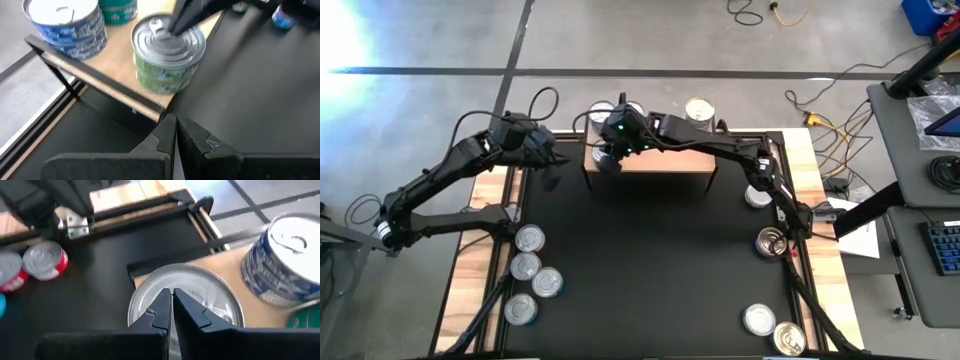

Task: Stack canned seafood by type on shelf
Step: Stack the green tuna can on top of the green tuna can

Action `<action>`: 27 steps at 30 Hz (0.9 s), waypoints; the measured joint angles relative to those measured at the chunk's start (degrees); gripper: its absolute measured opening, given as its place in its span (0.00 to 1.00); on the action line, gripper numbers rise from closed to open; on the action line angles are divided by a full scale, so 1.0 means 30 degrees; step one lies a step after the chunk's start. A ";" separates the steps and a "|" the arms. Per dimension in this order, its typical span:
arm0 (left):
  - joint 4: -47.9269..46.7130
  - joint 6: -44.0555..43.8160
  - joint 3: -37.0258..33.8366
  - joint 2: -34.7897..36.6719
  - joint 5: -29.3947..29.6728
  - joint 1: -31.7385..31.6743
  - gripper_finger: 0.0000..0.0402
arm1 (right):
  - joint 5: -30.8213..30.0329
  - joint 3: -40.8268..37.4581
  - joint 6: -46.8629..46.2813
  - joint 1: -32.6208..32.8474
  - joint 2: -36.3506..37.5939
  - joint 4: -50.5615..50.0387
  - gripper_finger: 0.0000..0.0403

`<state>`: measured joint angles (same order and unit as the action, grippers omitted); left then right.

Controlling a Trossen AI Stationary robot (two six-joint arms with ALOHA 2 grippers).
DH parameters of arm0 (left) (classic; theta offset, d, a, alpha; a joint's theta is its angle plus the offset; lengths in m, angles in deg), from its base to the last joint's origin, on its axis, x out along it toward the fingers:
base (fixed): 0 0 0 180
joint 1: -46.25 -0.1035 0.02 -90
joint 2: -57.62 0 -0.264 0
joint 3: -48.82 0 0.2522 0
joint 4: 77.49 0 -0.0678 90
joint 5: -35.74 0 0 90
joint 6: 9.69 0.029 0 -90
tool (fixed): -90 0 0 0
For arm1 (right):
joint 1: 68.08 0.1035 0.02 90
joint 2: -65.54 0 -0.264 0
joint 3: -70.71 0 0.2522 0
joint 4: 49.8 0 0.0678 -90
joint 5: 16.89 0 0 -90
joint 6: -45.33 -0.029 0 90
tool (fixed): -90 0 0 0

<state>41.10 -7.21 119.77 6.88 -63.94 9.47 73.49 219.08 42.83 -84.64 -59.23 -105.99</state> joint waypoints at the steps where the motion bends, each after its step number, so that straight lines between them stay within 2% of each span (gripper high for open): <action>1: -0.0268 0.0178 0.0000 0.0047 0.0058 0.0000 0.00 | -0.0030 0.0000 -0.0308 -0.0031 -0.0020 0.0322 0.02; 10: -0.1644 0.1472 -0.0007 0.0116 0.0095 0.0000 0.00 | -0.0063 0.0007 -0.1195 -0.0217 -0.0041 -0.1201 0.02; 18: -0.1679 0.1583 -0.0007 0.0174 0.0097 0.0000 0.00 | -0.0114 -0.0138 -0.1341 -0.0108 -0.0216 0.0839 0.02; 22: -0.1734 0.1583 -0.0007 0.0302 0.0093 0.0000 0.00 | -0.0107 -0.0187 -0.1326 -0.0157 -0.0216 0.0542 0.02; 27: -0.1760 0.2089 -0.0007 0.0371 0.0097 0.0000 0.00 | 0.1039 -0.0430 -0.1377 -0.0210 -0.0216 -0.0257 0.02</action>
<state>35.82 -0.95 119.75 7.99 -63.65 9.47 76.60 217.79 38.70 -85.27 -59.88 -106.76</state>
